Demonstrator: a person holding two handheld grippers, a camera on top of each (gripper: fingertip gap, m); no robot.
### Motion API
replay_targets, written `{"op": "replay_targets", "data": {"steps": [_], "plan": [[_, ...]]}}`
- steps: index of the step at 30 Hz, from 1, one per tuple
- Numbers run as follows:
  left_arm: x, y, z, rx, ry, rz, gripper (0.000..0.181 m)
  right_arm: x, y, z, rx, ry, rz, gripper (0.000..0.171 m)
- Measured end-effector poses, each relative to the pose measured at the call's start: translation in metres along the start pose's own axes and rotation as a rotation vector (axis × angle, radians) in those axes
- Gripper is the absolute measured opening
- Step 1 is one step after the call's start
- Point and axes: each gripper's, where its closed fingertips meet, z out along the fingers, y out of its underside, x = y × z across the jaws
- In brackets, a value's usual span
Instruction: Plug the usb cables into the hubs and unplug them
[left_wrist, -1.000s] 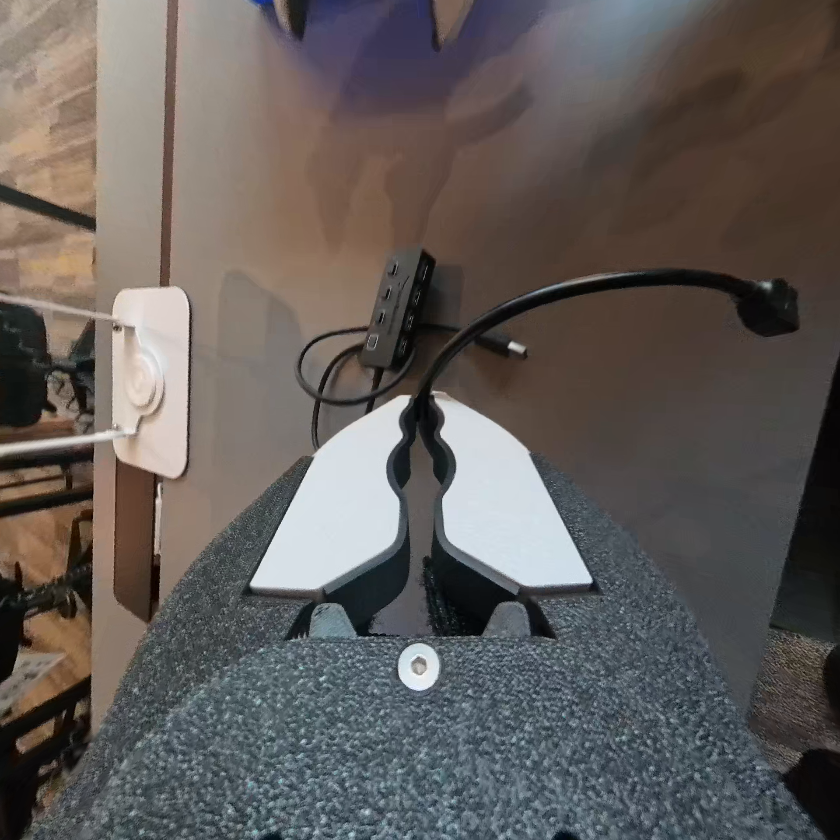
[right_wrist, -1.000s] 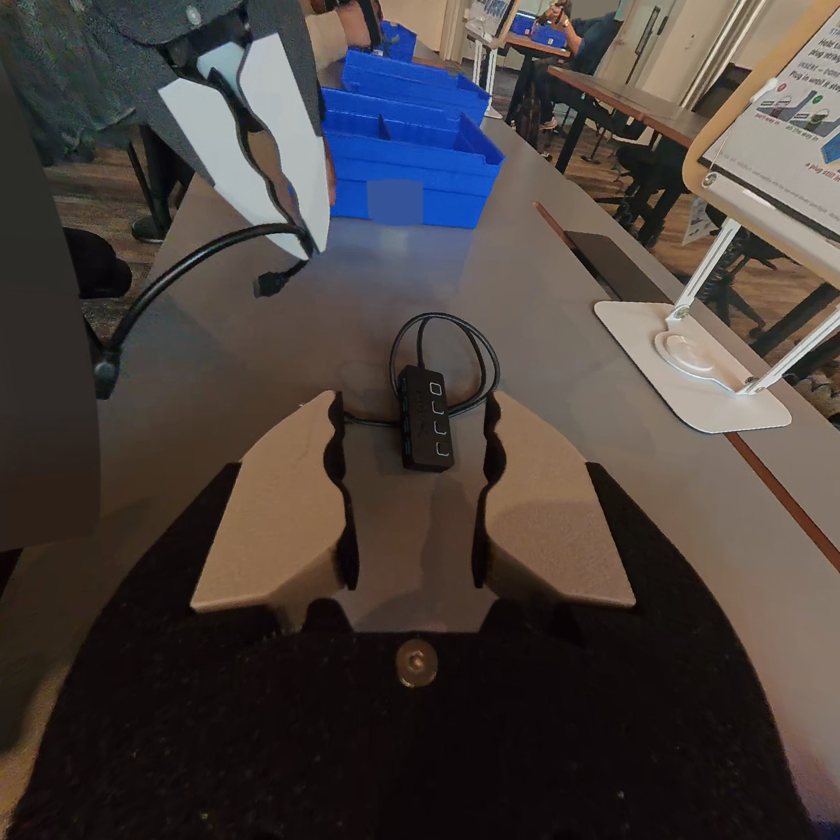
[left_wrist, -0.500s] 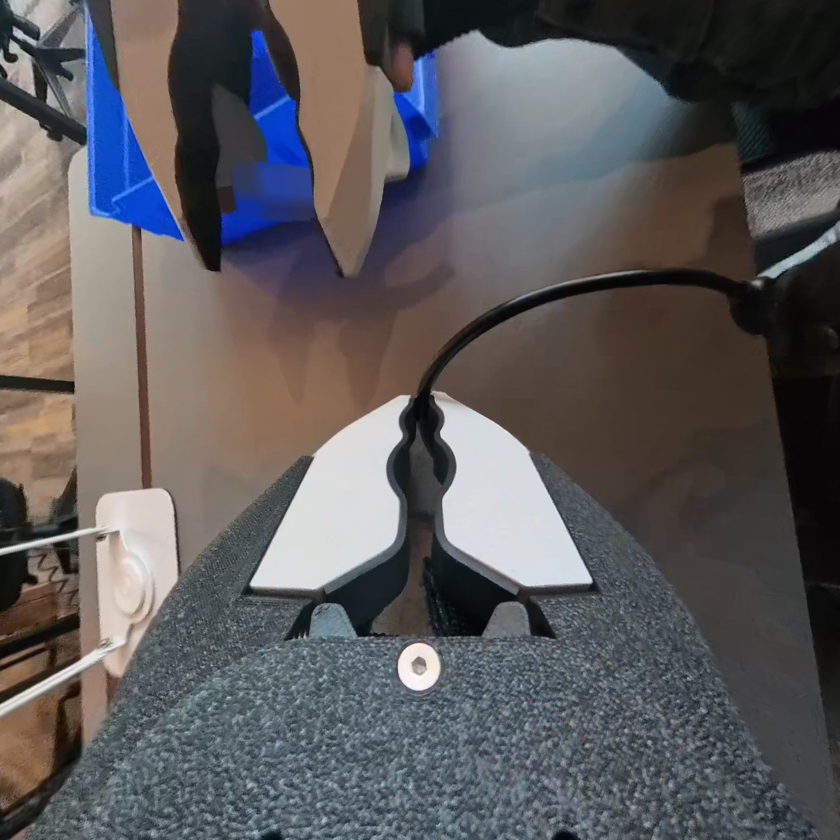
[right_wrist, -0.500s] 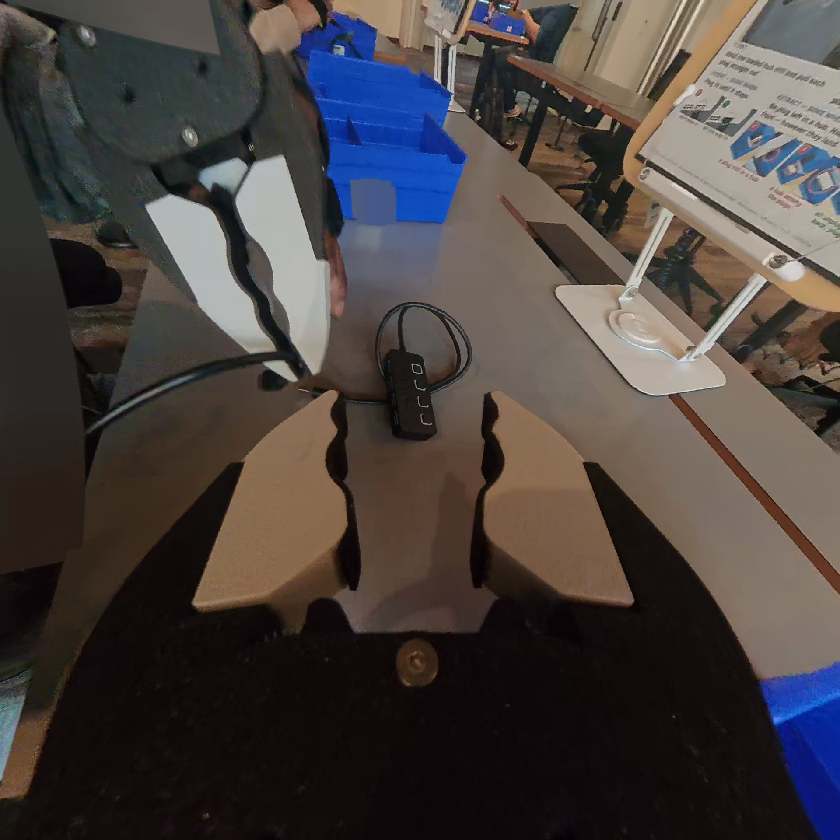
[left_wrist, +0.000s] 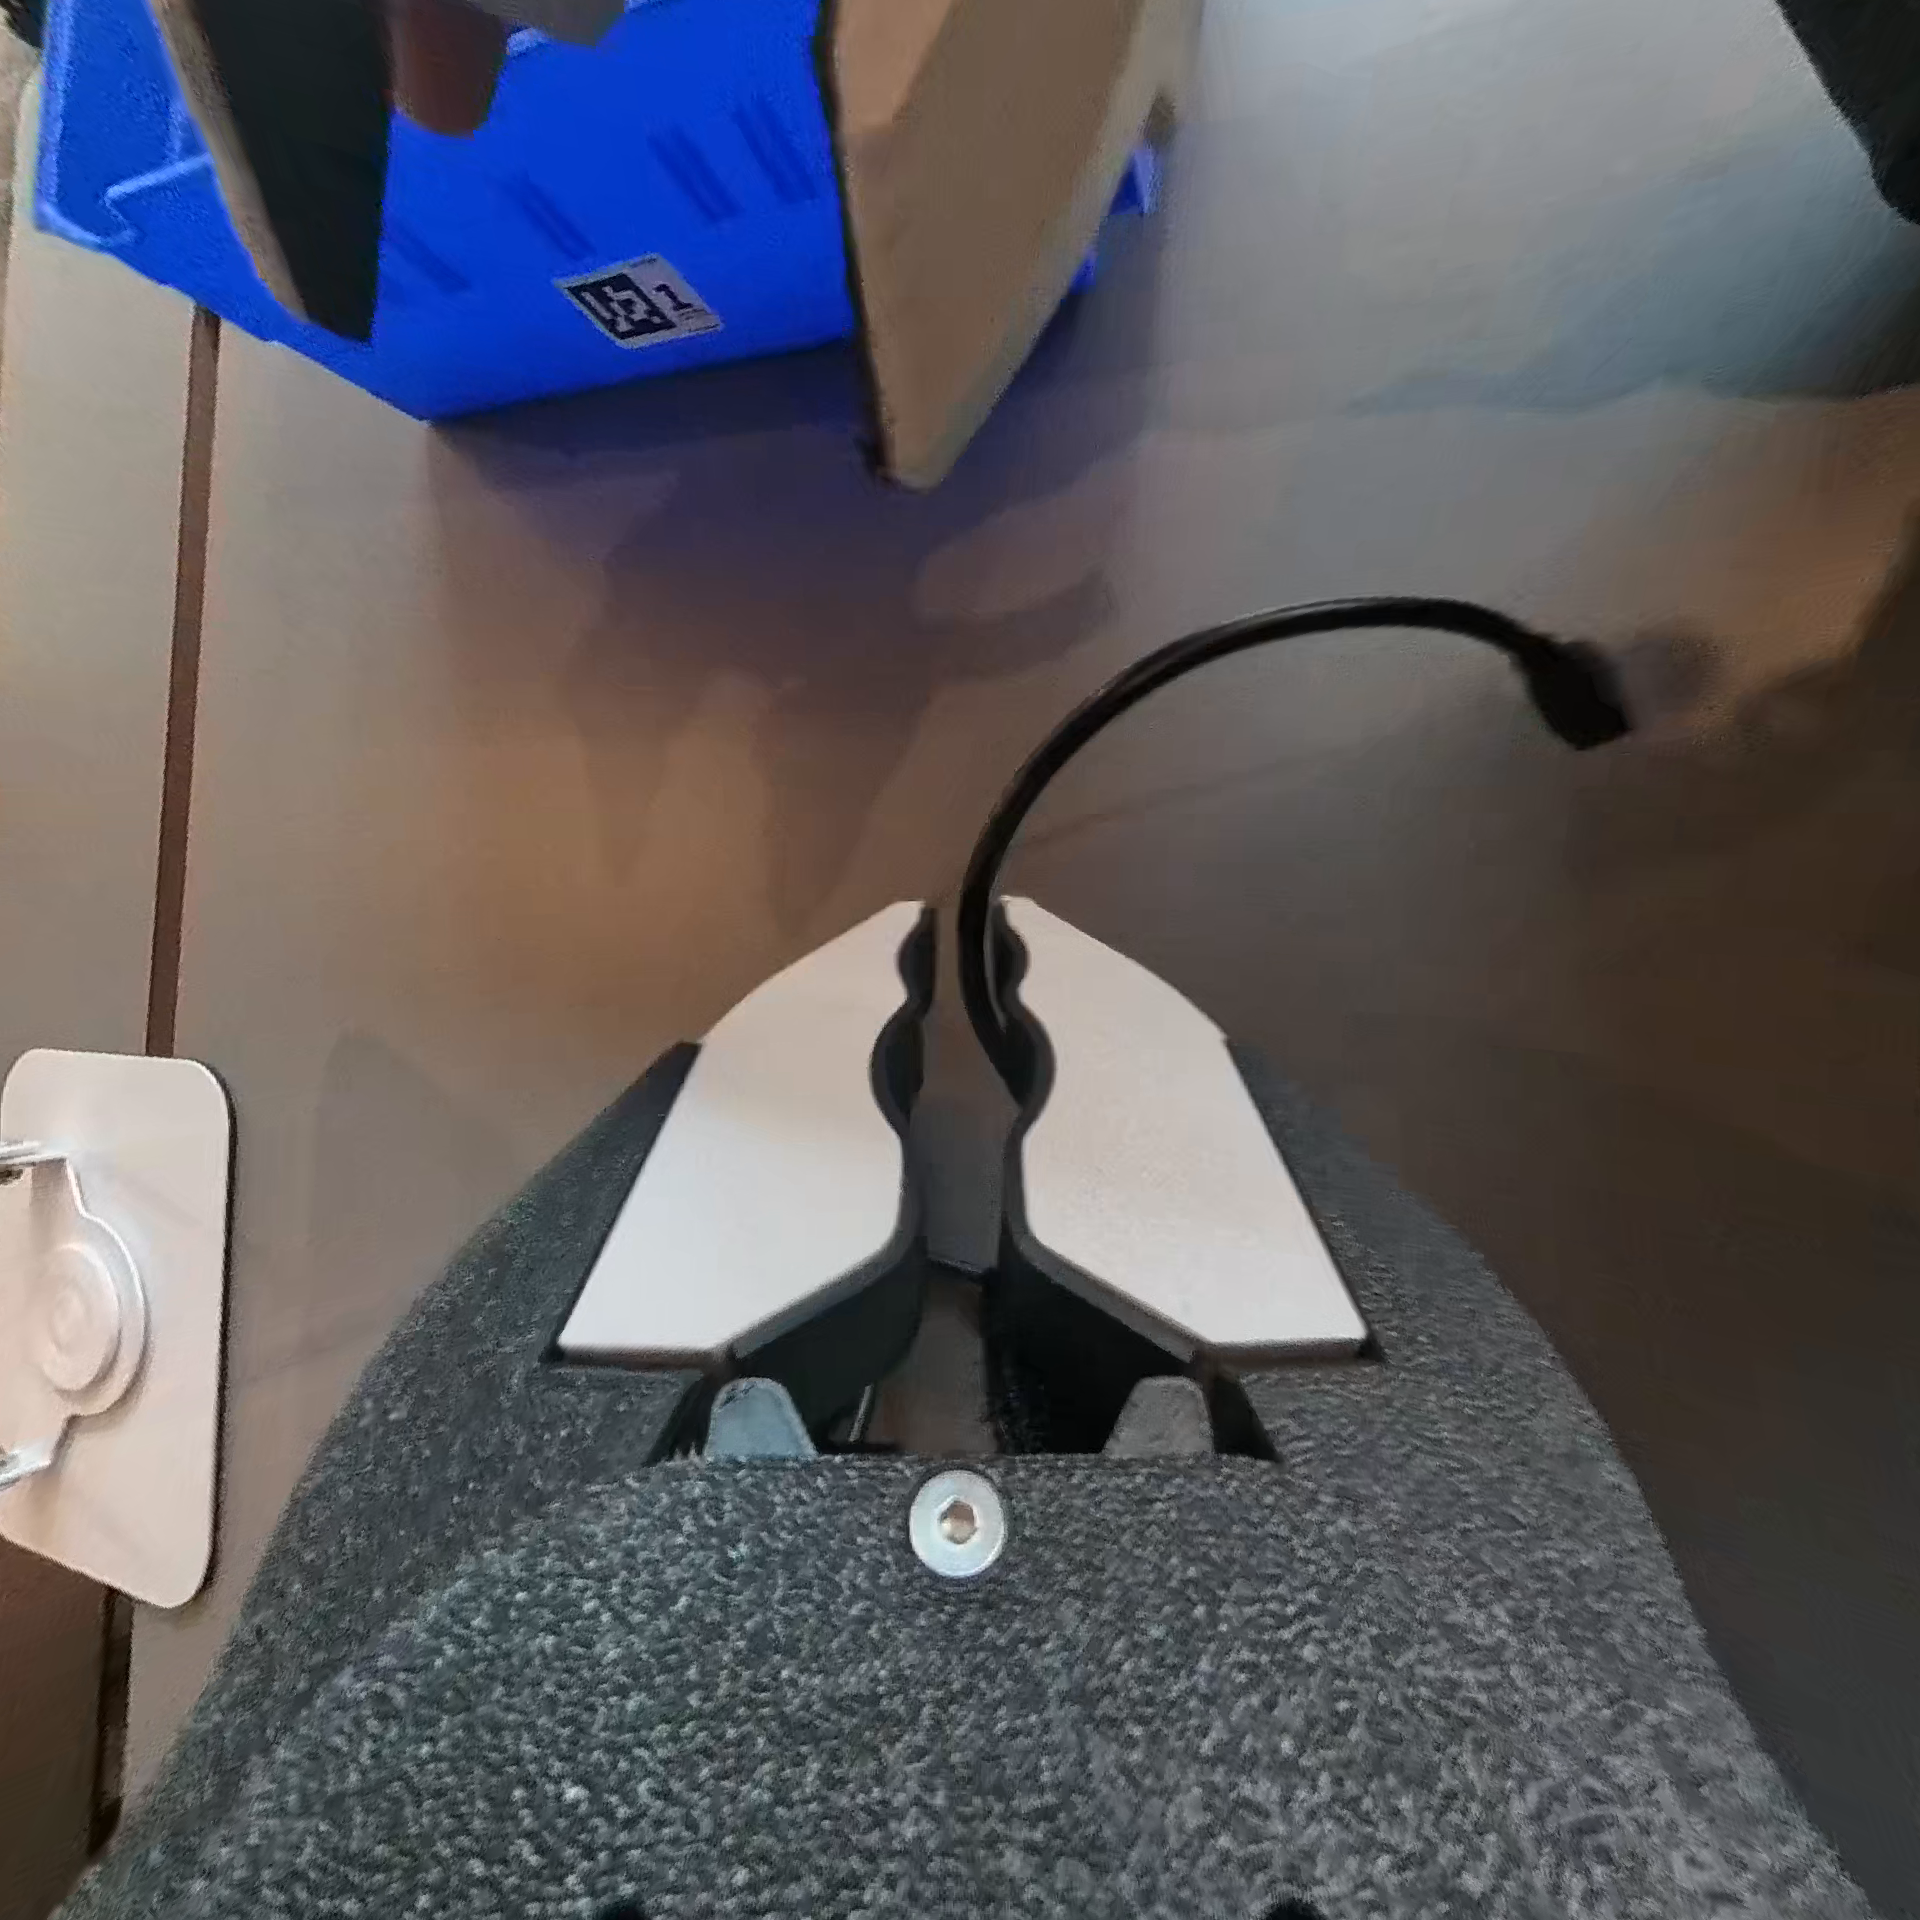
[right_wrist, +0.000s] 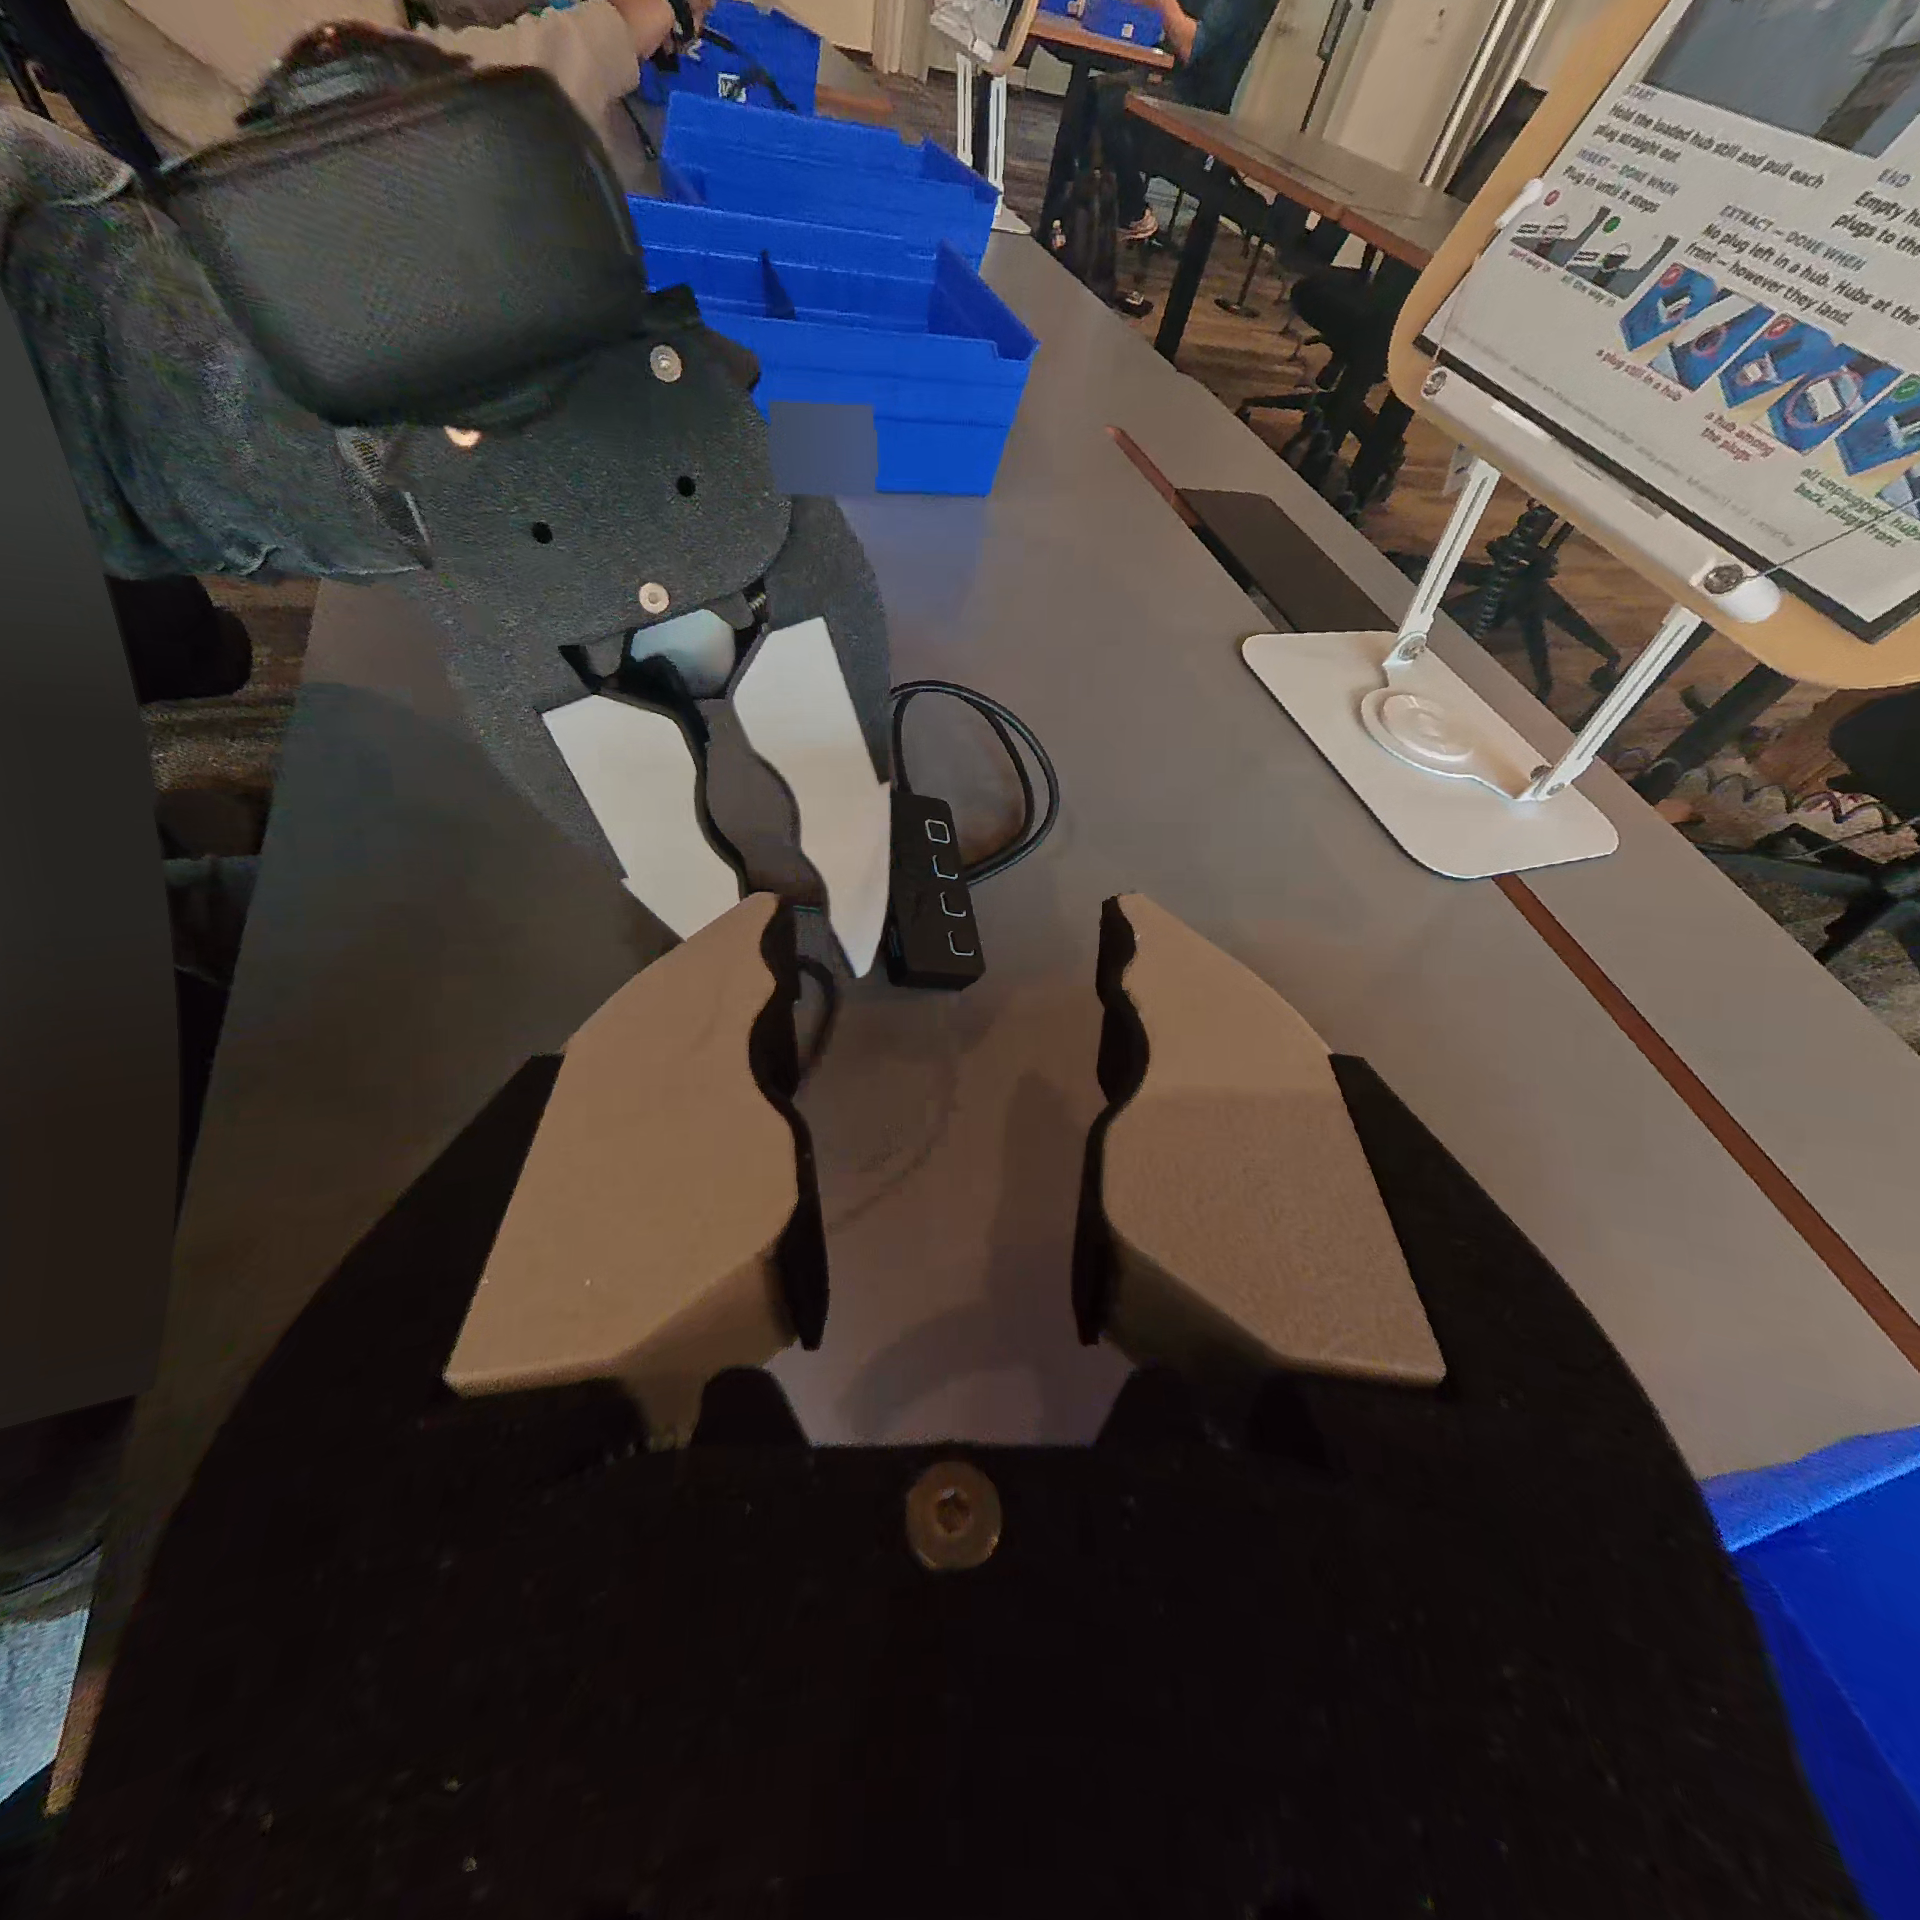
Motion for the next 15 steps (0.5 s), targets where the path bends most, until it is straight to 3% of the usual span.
{"op": "replay_targets", "data": {"steps": [3,6,11,15], "plan": [[-0.001,0.004,-0.003,-0.007,0.014,-0.031,0.033,0.000,0.000,0.001,-0.006,0.001,-0.001,0.055],[-0.006,0.007,-0.010,0.012,-0.003,-0.062,0.042,-0.002,0.000,0.002,-0.017,-0.002,-0.009,0.054],[-0.024,0.017,-0.046,0.096,-0.053,-0.162,0.046,-0.013,0.002,0.009,-0.059,-0.036,-0.048,0.051],[-0.040,0.045,-0.078,0.128,-0.109,-0.253,0.047,-0.036,0.016,0.026,-0.163,-0.136,-0.132,0.051]]}}
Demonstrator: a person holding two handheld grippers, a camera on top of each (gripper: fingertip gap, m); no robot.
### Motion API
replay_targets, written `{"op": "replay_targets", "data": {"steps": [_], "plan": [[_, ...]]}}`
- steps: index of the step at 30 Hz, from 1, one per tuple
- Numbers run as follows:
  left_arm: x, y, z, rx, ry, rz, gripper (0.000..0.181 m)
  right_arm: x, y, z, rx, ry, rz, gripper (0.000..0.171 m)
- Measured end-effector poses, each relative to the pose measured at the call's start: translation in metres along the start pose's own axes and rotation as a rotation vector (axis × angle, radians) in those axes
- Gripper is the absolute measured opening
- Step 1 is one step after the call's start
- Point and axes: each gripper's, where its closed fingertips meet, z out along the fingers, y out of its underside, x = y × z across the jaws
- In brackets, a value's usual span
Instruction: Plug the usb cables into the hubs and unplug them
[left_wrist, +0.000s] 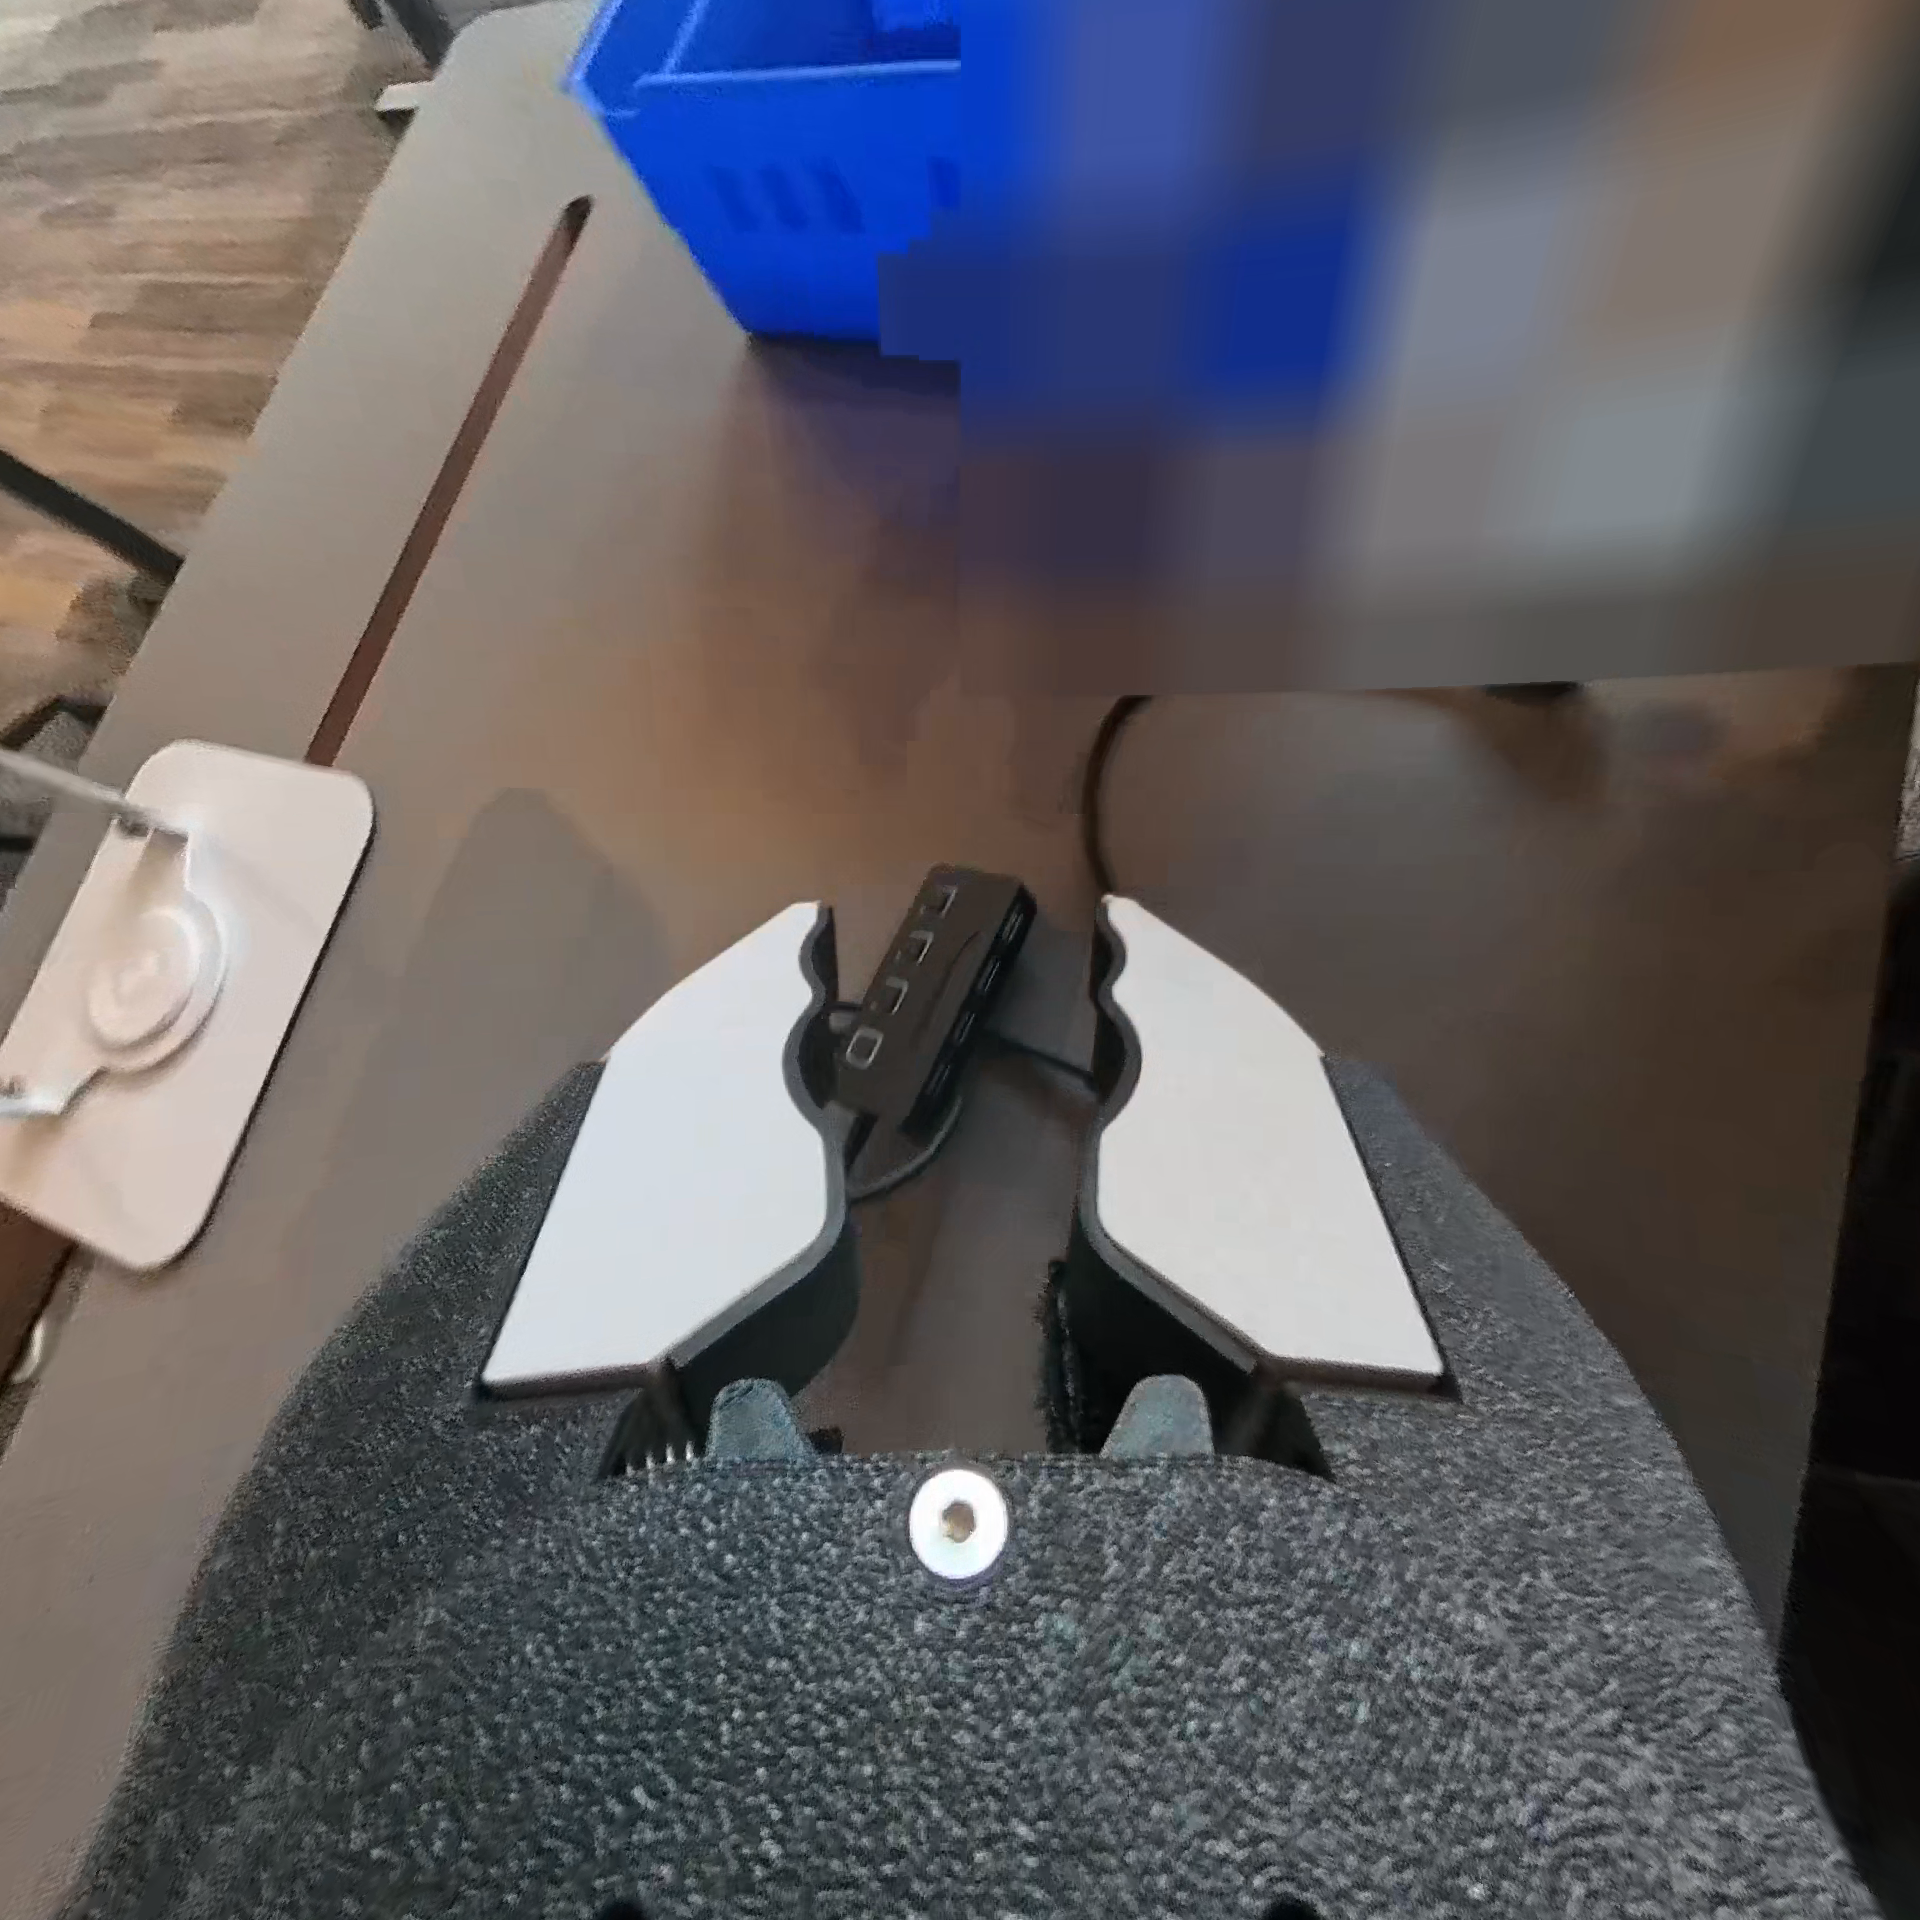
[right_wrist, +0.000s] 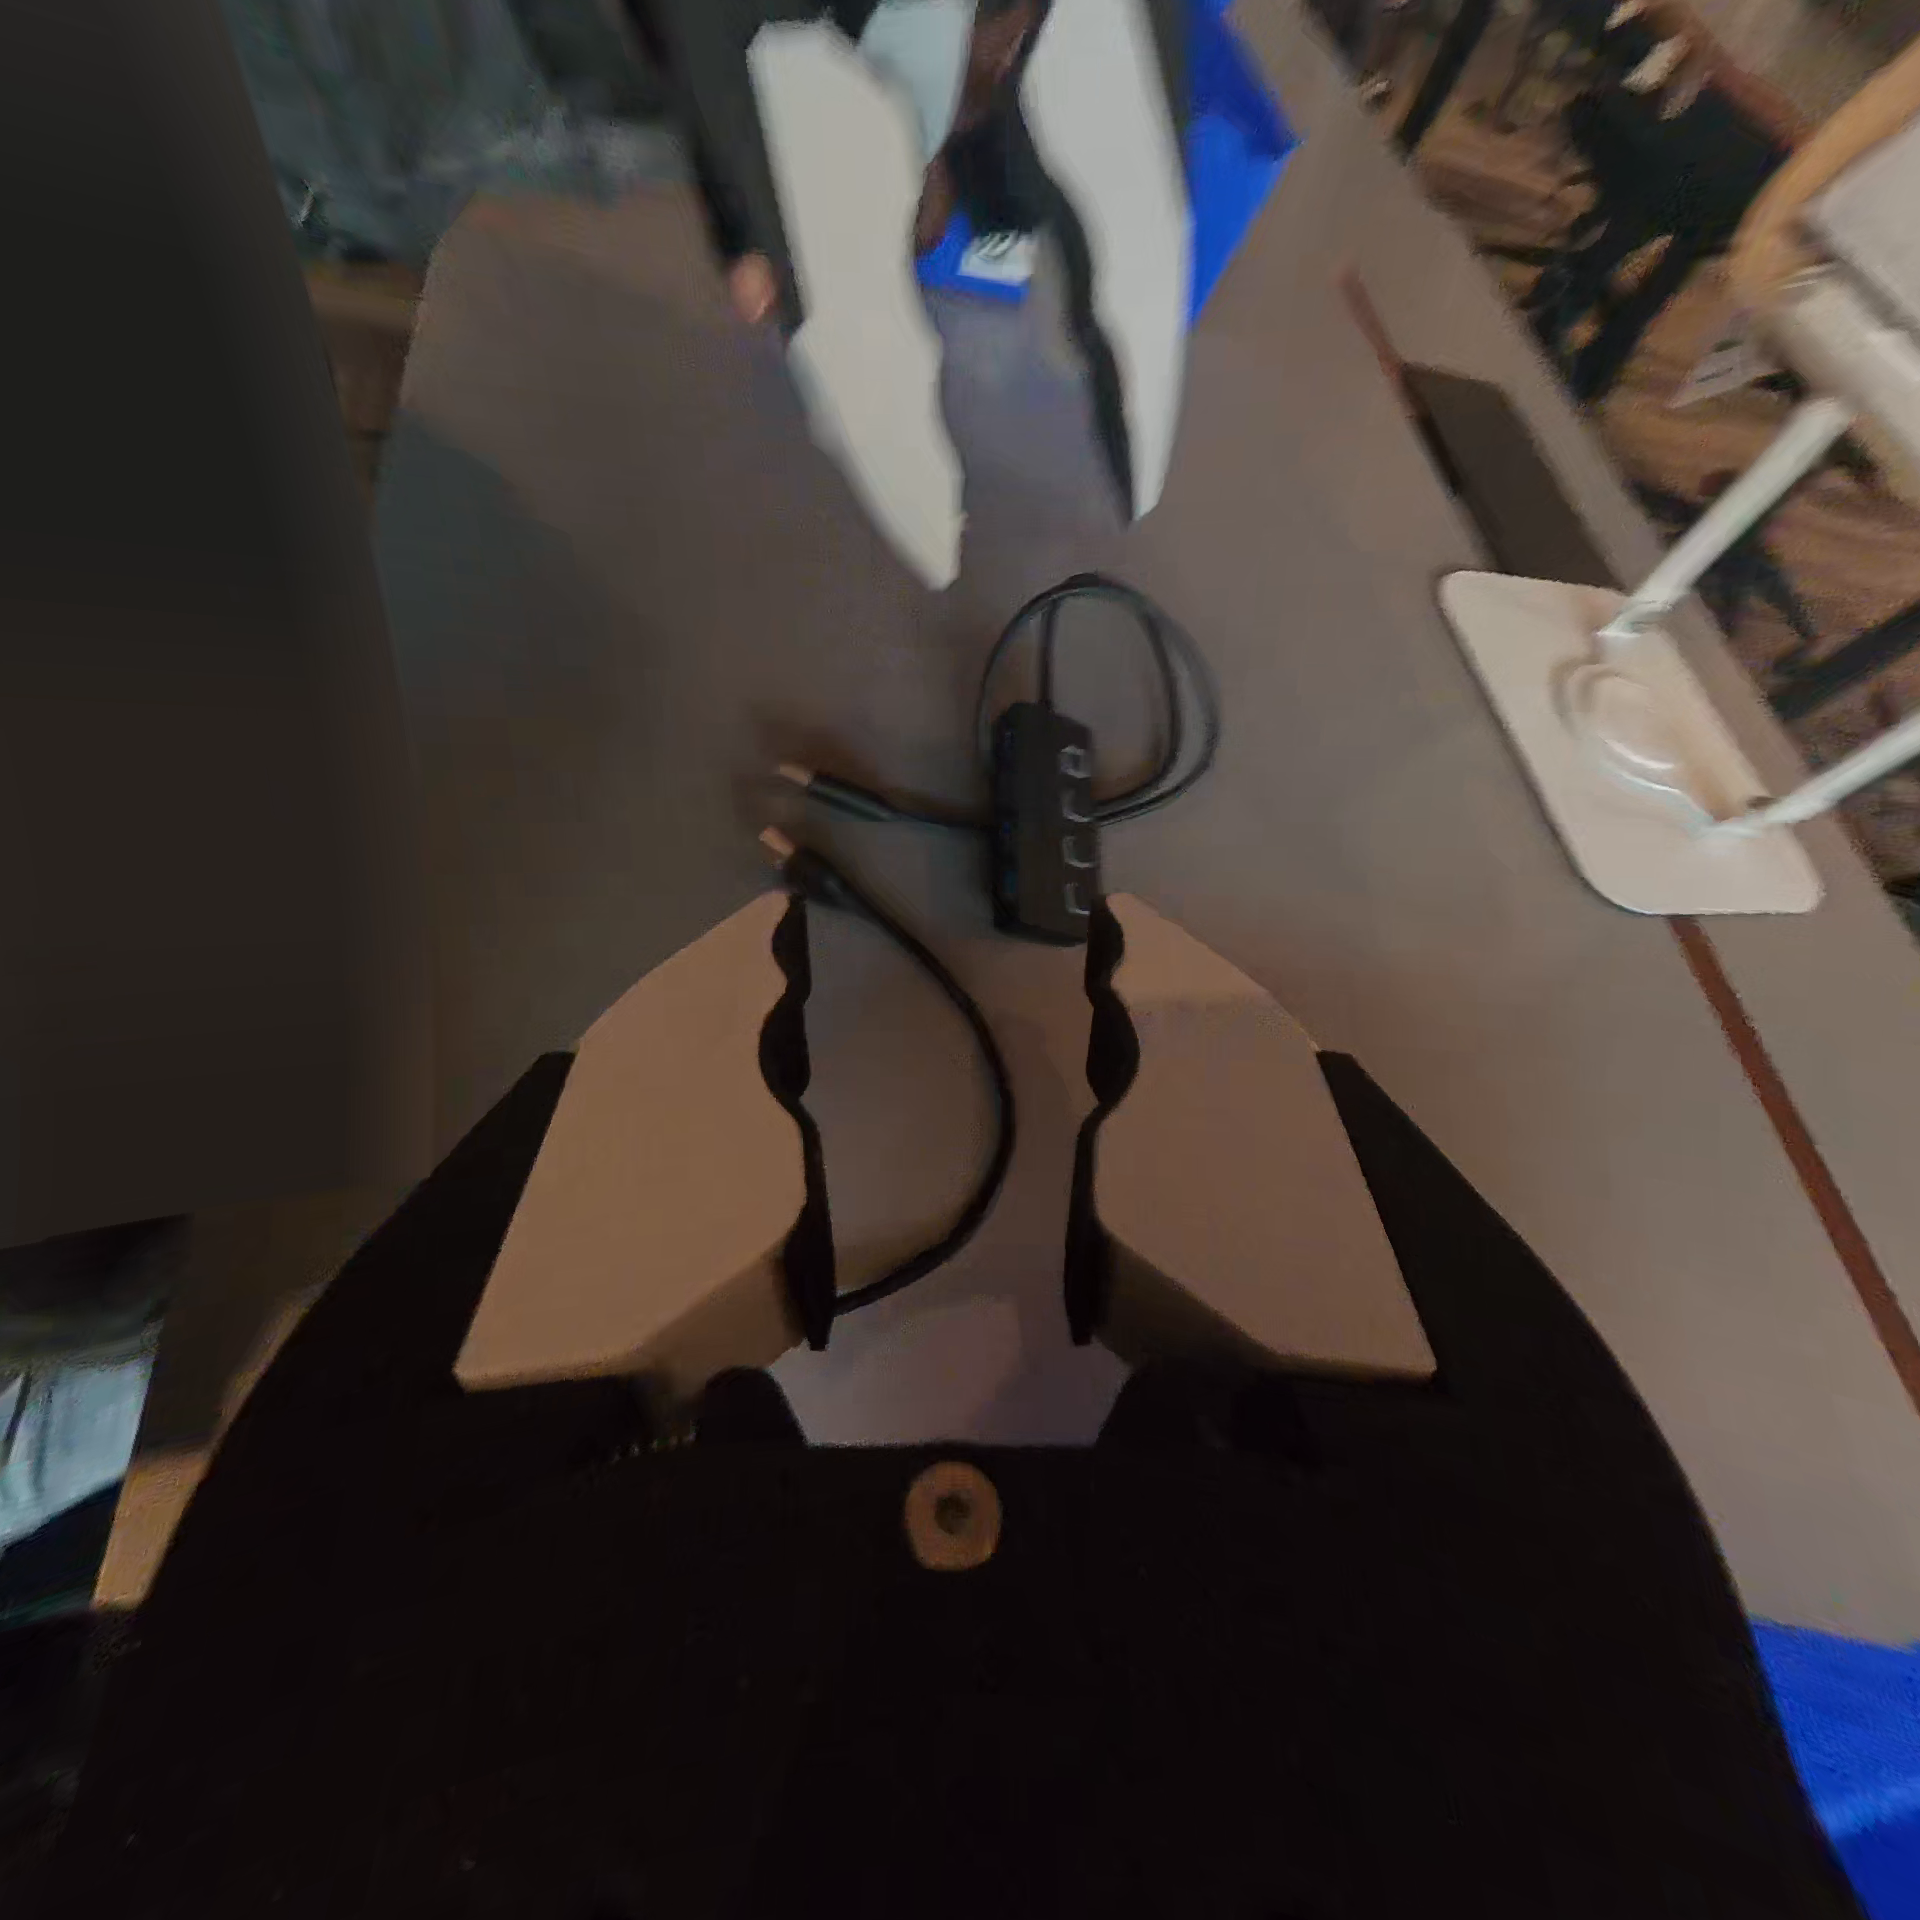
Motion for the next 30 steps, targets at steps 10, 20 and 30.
{"op": "replay_targets", "data": {"steps": [10,20,30], "plan": [[-0.016,0.074,-0.049,0.011,-0.111,-0.119,0.043,-0.060,0.028,0.077,-0.158,-0.353,-0.145,0.033],[0.003,0.049,0.004,0.051,0.060,0.165,0.052,-0.042,0.039,0.088,-0.153,-0.316,-0.082,0.034],[-0.027,0.097,0.071,-0.147,0.048,0.304,0.049,-0.039,0.038,0.079,-0.122,-0.316,-0.068,0.034]]}}
